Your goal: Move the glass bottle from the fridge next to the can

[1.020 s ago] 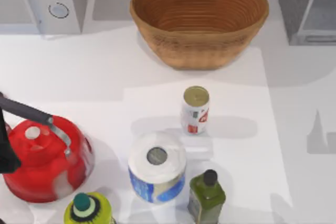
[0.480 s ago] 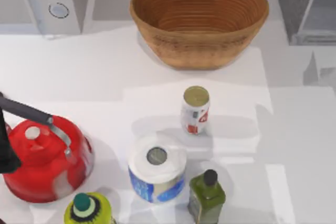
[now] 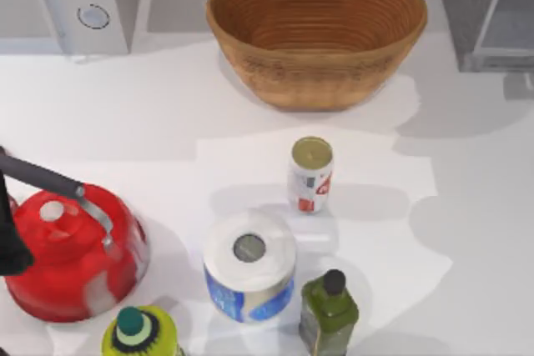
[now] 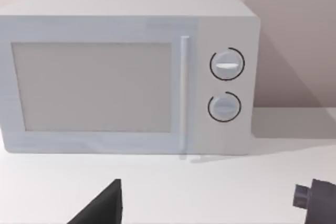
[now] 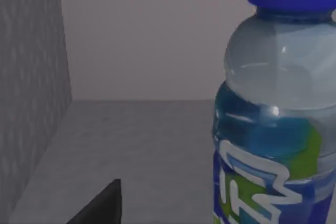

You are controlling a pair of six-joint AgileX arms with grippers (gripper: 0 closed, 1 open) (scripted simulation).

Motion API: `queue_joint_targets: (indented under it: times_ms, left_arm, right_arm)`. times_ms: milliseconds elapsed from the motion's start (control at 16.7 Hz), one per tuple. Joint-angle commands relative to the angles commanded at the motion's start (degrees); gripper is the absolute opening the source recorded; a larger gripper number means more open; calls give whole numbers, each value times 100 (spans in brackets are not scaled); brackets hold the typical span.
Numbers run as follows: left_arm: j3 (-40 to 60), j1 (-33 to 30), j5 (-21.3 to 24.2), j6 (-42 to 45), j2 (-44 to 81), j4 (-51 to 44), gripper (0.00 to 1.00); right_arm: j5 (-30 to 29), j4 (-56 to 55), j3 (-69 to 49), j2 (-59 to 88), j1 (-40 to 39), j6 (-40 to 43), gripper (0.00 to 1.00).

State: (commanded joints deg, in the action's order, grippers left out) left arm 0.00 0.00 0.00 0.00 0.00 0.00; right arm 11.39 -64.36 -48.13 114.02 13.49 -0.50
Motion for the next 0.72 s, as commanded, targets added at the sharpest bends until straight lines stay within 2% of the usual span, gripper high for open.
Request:
queue_joint_targets:
  times_ms: [240,720]
  left_arm:
    - [0,0,0,0,0,0,100]
    - [0,0,0,0,0,0,100]
  right_arm:
    - [95,-538,-406,827,105,7,100]
    - [66,-469,-628,978,71,10,100]
